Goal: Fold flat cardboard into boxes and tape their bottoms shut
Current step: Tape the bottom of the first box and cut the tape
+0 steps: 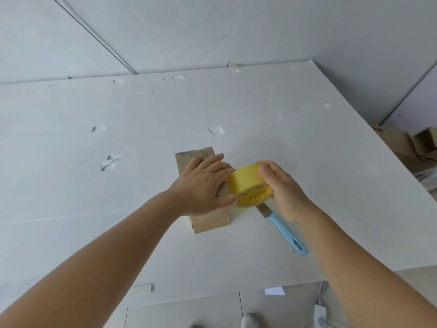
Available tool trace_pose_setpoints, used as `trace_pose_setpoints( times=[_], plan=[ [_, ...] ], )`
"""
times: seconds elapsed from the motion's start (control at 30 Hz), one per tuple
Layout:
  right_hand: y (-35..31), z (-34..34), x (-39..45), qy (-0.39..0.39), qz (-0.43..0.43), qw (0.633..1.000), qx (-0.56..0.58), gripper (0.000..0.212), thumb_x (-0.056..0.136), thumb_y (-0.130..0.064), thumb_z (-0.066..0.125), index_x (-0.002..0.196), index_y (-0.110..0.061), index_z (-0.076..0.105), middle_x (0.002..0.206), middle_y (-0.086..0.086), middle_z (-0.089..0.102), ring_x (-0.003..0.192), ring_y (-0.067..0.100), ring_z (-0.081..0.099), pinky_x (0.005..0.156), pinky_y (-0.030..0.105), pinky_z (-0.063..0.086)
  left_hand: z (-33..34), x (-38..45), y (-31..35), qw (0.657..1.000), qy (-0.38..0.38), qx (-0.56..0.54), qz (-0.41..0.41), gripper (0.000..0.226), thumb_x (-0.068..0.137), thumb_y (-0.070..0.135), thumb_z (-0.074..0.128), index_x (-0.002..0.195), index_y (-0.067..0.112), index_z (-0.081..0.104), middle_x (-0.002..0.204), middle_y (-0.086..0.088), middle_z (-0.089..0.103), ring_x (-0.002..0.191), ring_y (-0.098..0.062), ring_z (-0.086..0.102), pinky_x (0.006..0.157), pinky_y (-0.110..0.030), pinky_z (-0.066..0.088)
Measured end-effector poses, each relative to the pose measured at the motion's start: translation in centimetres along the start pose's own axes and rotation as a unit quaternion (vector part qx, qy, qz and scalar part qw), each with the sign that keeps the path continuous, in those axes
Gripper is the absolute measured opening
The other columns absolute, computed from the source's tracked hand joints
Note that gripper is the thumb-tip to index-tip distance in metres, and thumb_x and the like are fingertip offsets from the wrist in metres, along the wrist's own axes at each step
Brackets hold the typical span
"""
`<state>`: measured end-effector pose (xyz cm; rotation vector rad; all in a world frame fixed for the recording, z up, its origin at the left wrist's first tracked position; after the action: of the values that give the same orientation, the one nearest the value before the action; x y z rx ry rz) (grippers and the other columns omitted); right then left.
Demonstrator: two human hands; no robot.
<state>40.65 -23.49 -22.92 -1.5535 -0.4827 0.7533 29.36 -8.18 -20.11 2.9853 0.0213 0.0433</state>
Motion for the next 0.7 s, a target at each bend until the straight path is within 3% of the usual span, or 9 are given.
trace_pose_setpoints(
  times=[0.1, 0.2, 0.3, 0.4, 0.57, 0.63, 0.7],
  plan=[
    [0.0, 0.5, 0.4, 0.026, -0.029, 0.999, -0.003, 0.027, 0.064, -0.051, 0.068, 0.081, -0.030, 0.066, 0.078, -0.009, 0.064, 0.076, 0.009, 0.059, 0.069, 0.028, 0.050, 0.0, -0.1, 0.1, 1.000, 0.001, -0.002, -0.012, 0.081, 0.078, 0.074, 0.018, 0.144, 0.030, 0.035, 0.144, 0.015, 0.038, 0.145, -0.009, 0.009, 0.113, -0.030, 0.000],
    [-0.3, 0.0, 1.2, 0.022, -0.052, 0.994, -0.094, 0.029, 0.063, -0.053, 0.065, 0.076, -0.028, 0.064, 0.067, -0.014, 0.059, 0.065, 0.004, 0.056, 0.059, 0.019, 0.046, 0.1, 0.0, -0.1, 0.999, -0.016, -0.002, -0.028, 0.082, 0.078, 0.074, 0.017, 0.147, 0.031, 0.030, 0.146, 0.015, 0.036, 0.145, -0.008, 0.006, 0.113, -0.029, -0.004],
    [0.6, -0.8, 1.7, 0.021, -0.025, 0.977, -0.210, 0.028, 0.064, -0.053, 0.065, 0.081, -0.031, 0.062, 0.080, -0.010, 0.063, 0.074, 0.010, 0.059, 0.067, 0.027, 0.049, 0.2, 0.1, -0.2, 0.999, -0.033, 0.001, -0.034, 0.079, 0.081, 0.071, 0.021, 0.148, 0.031, 0.026, 0.146, 0.014, 0.035, 0.145, -0.007, 0.004, 0.113, -0.029, -0.006],
    [1.1, -1.0, 2.2, 0.022, -0.011, 0.949, -0.316, 0.026, 0.070, -0.051, 0.069, 0.087, -0.034, 0.059, 0.097, -0.002, 0.056, 0.089, 0.016, 0.055, 0.067, 0.026, 0.042, 0.1, 0.1, -0.2, 0.999, -0.034, -0.002, -0.032, 0.071, 0.088, 0.067, 0.031, 0.149, 0.030, 0.025, 0.144, 0.013, 0.037, 0.145, -0.008, 0.005, 0.113, -0.030, -0.005],
    [0.1, -1.3, 2.3, 0.021, -0.032, 0.924, -0.381, 0.025, 0.073, -0.049, 0.069, 0.091, -0.039, 0.055, 0.095, -0.006, 0.048, 0.101, 0.018, 0.046, 0.079, 0.030, 0.038, -0.9, 0.2, 0.2, 0.995, -0.090, -0.012, -0.030, 0.078, 0.082, 0.075, 0.021, 0.148, 0.033, 0.024, 0.139, 0.014, 0.040, 0.144, -0.008, 0.004, 0.114, -0.031, -0.003],
    [-0.4, -1.6, 2.0, 0.018, -0.042, 0.923, -0.381, 0.026, 0.073, -0.051, 0.068, 0.092, -0.039, 0.055, 0.096, -0.006, 0.048, 0.102, 0.017, 0.045, 0.082, 0.031, 0.039, -1.8, 1.2, 0.3, 0.991, -0.126, -0.013, -0.032, 0.080, 0.082, 0.080, 0.017, 0.145, 0.034, 0.031, 0.132, 0.013, 0.047, 0.142, -0.011, 0.013, 0.113, -0.031, 0.001],
    [-0.9, -1.7, 1.8, 0.009, -0.055, 0.921, -0.386, 0.026, 0.073, -0.053, 0.067, 0.092, -0.040, 0.054, 0.095, -0.007, 0.048, 0.103, 0.017, 0.043, 0.083, 0.032, 0.040, -2.7, 3.2, 0.6, 0.990, -0.133, -0.013, -0.037, 0.065, 0.088, 0.069, 0.027, 0.142, 0.035, 0.037, 0.122, 0.013, 0.055, 0.133, -0.015, 0.030, 0.109, -0.031, 0.008]
  ],
)
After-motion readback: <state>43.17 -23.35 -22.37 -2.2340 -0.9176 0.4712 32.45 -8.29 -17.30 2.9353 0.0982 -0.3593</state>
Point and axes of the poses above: each hand's wrist, its own x-axis towards the middle knuckle, its own z-axis out of the palm, y = z × x, the point moved 3 cm from there along x, towards the middle knuckle
